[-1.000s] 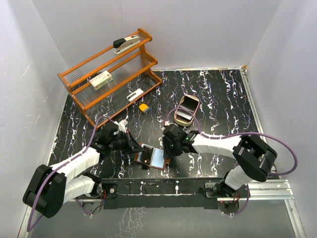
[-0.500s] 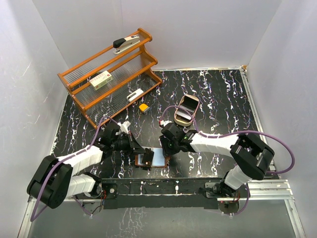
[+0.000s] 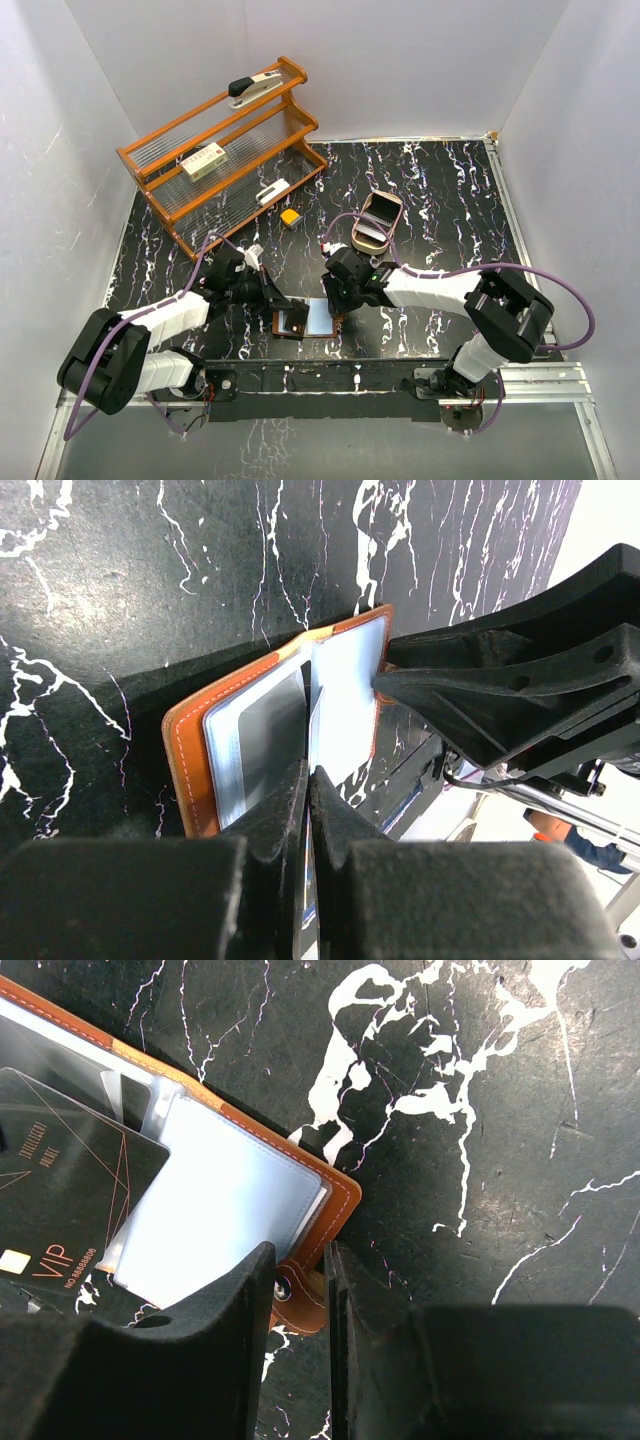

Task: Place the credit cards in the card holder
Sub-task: Insert the credit card into the card holder.

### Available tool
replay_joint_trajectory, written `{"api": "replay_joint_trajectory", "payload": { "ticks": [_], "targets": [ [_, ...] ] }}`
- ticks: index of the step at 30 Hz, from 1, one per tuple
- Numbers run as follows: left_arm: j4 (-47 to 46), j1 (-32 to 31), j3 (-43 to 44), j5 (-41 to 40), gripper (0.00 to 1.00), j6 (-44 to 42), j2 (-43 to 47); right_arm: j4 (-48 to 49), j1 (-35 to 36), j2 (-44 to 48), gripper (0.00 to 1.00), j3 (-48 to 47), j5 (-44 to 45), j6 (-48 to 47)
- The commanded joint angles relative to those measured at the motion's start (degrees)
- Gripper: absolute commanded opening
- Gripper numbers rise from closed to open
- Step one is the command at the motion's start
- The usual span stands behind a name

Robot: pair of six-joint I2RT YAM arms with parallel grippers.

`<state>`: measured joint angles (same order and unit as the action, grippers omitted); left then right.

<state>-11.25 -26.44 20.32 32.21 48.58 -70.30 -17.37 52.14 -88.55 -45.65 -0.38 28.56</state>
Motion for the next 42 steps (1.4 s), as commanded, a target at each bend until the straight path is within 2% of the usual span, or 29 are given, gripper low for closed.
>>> {"api": "replay_joint_trajectory", "payload": {
  "ticks": [1,16,22,27,42],
  "targets": [
    [-1.4,-0.03,0.36,-0.6,0.0,-0.08,0.19,1.91,0.15,-0.11,0.25,0.83,1.38,0.55],
    [-2.22,-0.09,-2.21,-4.1,0.0,2.19,0.59,3.36,0.15,1.86,0.24,3.3,1.23,3.23],
    [1.3,-0.27,-0.81,-5.42,0.0,1.68,2.94,3.45,0.24,1.75,0.24,3.91,0.43,3.43],
    [-0.53,-0.61,-1.92,-5.65,0.0,2.41,1.97,3.73,0.24,2.13,0.24,4.58,0.42,3.63],
    [-2.3,-5.43,-1.08,-12.67,0.0,3.4,-0.75,5.97,0.33,4.55,0.24,7.21,-1.18,6.07]
  ]
}}
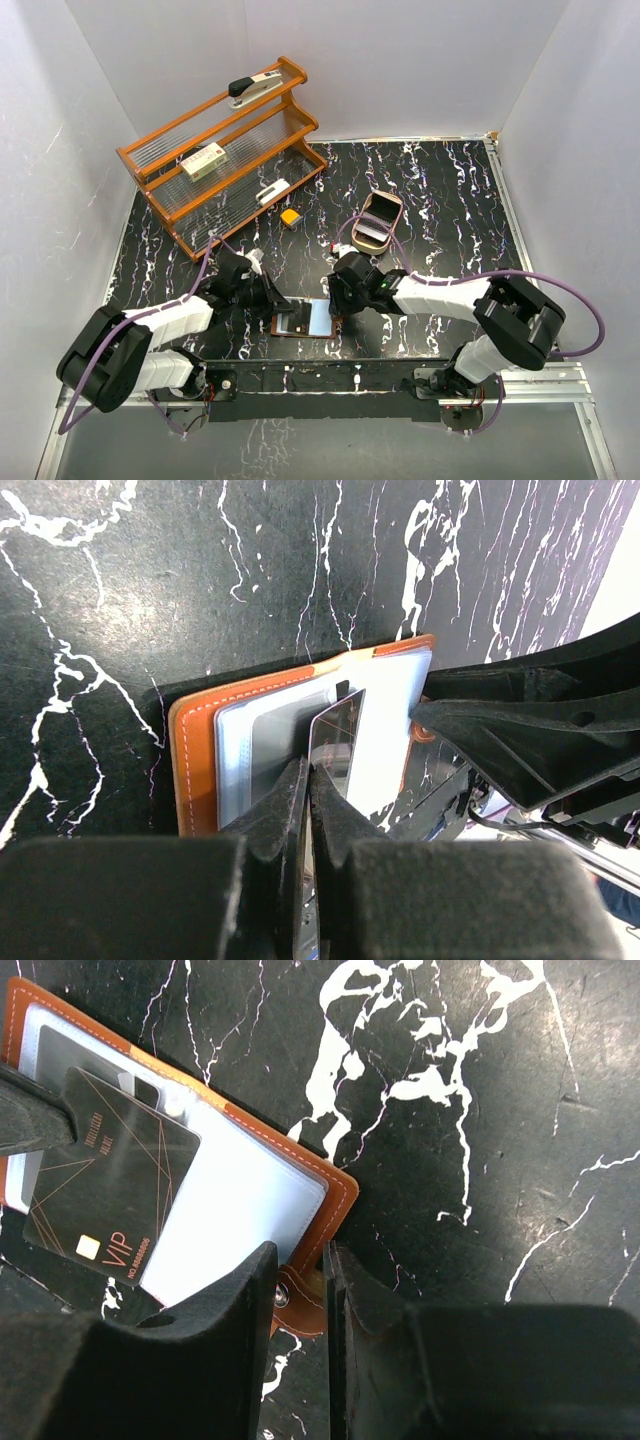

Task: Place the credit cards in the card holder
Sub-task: Insert the credit card into the card holder.

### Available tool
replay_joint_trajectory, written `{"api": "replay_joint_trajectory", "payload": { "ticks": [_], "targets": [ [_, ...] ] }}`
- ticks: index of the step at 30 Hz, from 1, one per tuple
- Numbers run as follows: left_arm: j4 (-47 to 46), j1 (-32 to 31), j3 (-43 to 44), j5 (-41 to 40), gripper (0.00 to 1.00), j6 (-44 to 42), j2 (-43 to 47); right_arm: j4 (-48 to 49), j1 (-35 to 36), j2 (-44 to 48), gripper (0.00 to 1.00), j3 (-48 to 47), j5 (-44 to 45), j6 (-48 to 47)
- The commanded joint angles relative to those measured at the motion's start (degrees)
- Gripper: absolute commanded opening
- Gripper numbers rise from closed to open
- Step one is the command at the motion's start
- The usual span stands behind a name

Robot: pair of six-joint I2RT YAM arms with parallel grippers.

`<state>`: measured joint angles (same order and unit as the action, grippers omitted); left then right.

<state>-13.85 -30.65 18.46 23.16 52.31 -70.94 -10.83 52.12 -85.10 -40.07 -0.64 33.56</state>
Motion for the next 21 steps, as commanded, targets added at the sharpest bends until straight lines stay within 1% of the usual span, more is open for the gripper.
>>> {"api": "replay_joint_trajectory", "payload": {
  "ticks": [1,8,13,19,21],
  "targets": [
    [0.01,-1.45,0.65,-3.96,0.0,-0.22,-0.14,-0.52,0.34,1.2,0.24,1.66,-0.97,1.13],
    [0.63,-2.88,0.87,-5.92,0.0,-0.29,-0.36,-0.4,0.35,1.08,0.24,1.98,-1.11,1.16],
    [4.98,-2.95,3.94,-5.86,0.0,-5.35,-0.09,-0.51,0.35,1.06,0.24,1.8,-0.66,0.86],
    [9.19,-2.92,6.88,-6.29,0.0,-9.34,-0.9,-1.18,0.34,-0.13,0.24,0.94,0.13,-0.15],
    [9.49,-2.94,7.49,-5.29,0.0,-9.95,-1.62,-1.23,0.29,-0.39,0.24,0.64,0.14,-0.36]
  ]
}}
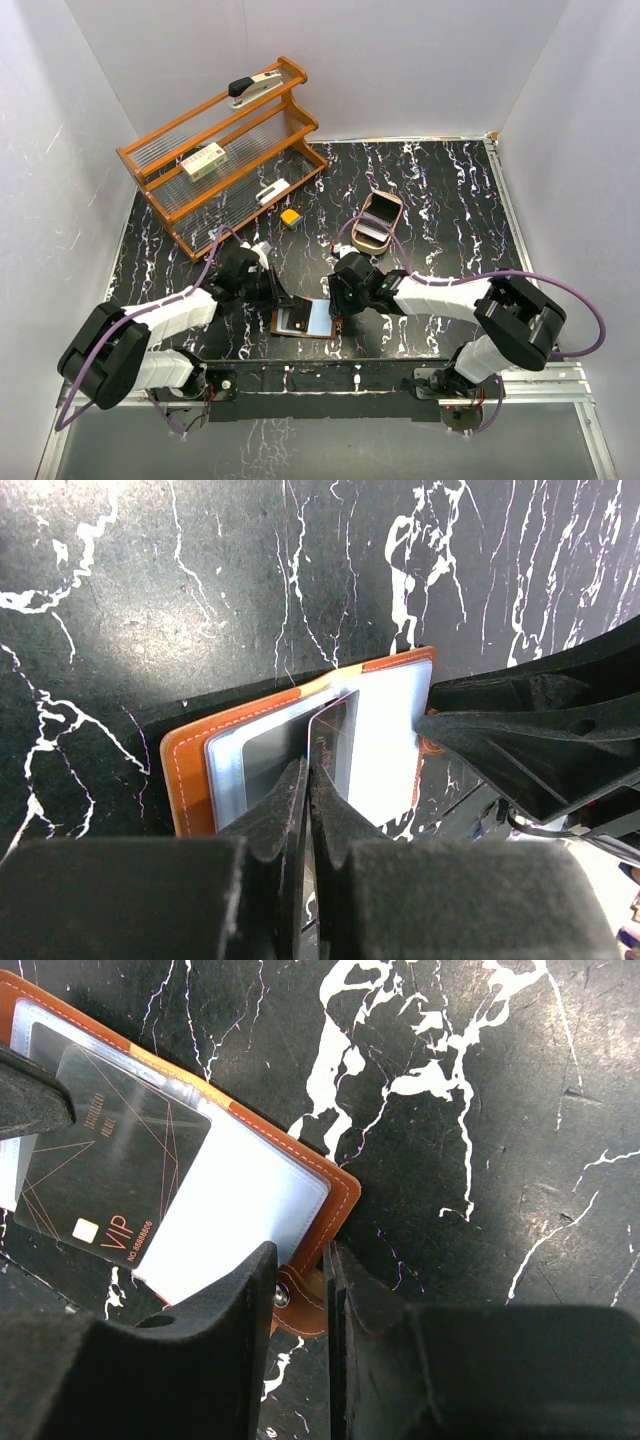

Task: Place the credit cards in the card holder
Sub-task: Insert the credit card into the card holder.

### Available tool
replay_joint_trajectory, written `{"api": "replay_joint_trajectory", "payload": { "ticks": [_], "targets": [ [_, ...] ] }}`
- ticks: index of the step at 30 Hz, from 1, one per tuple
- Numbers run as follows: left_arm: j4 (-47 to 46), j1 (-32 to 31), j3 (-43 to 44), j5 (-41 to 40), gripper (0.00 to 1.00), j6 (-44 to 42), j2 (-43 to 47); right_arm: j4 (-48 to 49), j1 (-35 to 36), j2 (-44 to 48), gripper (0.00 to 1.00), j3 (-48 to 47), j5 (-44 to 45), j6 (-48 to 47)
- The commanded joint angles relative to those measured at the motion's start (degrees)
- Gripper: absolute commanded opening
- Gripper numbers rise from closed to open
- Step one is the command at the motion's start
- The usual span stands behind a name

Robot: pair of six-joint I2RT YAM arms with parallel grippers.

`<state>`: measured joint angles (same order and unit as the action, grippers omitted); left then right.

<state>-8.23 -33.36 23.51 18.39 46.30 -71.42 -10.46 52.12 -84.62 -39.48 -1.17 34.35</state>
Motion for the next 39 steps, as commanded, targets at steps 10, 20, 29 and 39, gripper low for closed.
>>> {"api": "replay_joint_trajectory", "payload": {
  "ticks": [10,20,29,39],
  "targets": [
    [7.43,-0.25,3.39,2.54,0.0,-4.58,-3.64,-1.84,0.34,-0.9,0.24,-0.24,0.76,-1.21],
    [5.45,-0.21,3.05,2.57,0.0,-5.36,-2.75,-2.2,0.35,-0.56,0.24,-0.02,0.94,-1.21],
    [4.0,-0.23,6.18,2.69,0.0,-8.27,-5.22,-2.02,0.35,-0.28,0.24,0.02,0.87,-1.13],
    [1.86,-0.29,5.74,3.72,0.0,-6.72,-5.8,-1.67,0.35,-0.28,0.24,0.02,0.8,-0.8]
  ]
}}
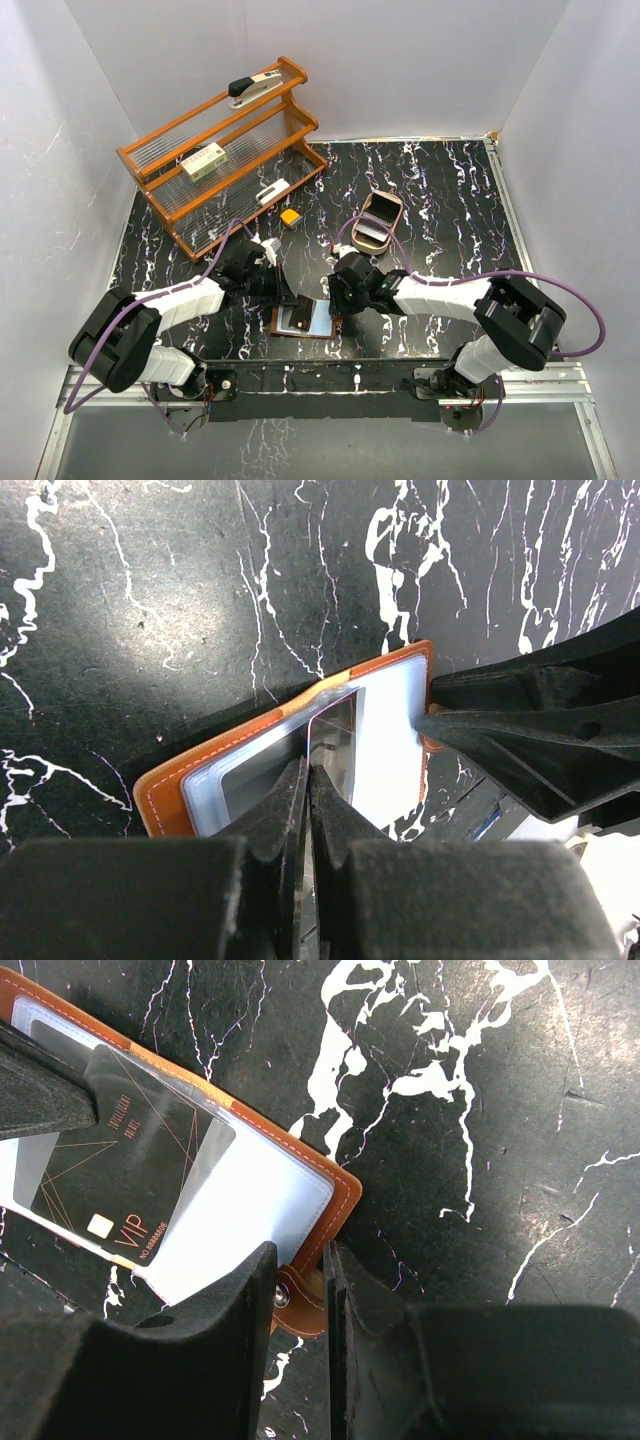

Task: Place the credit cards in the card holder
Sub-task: Insert the credit card into the card holder.

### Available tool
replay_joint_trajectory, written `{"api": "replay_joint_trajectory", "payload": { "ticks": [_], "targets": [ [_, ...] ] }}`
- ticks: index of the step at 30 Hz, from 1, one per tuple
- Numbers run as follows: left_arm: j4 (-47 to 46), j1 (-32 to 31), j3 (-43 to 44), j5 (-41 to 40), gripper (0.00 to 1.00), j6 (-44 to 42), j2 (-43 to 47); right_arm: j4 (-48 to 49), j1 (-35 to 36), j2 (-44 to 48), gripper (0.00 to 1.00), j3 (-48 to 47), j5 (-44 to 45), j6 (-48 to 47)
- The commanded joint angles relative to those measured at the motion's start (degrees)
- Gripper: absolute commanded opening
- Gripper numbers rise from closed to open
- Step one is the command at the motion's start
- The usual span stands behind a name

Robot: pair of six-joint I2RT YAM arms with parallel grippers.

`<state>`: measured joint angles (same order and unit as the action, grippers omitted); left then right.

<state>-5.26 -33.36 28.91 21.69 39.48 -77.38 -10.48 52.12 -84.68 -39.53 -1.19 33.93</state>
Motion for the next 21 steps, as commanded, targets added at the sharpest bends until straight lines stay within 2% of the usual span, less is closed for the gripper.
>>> {"api": "replay_joint_trajectory", "payload": {
  "ticks": [1,21],
  "targets": [
    [-1.33,-0.34,0.05,0.38,0.0,0.64,0.3,-1.63,0.35,-0.22,0.24,0.07,0.84,-0.24],
    [-14.62,-2.44,-9.77,-6.28,0.0,13.86,3.51,0.5,0.31,1.07,0.24,1.8,0.77,4.28]
  ]
}}
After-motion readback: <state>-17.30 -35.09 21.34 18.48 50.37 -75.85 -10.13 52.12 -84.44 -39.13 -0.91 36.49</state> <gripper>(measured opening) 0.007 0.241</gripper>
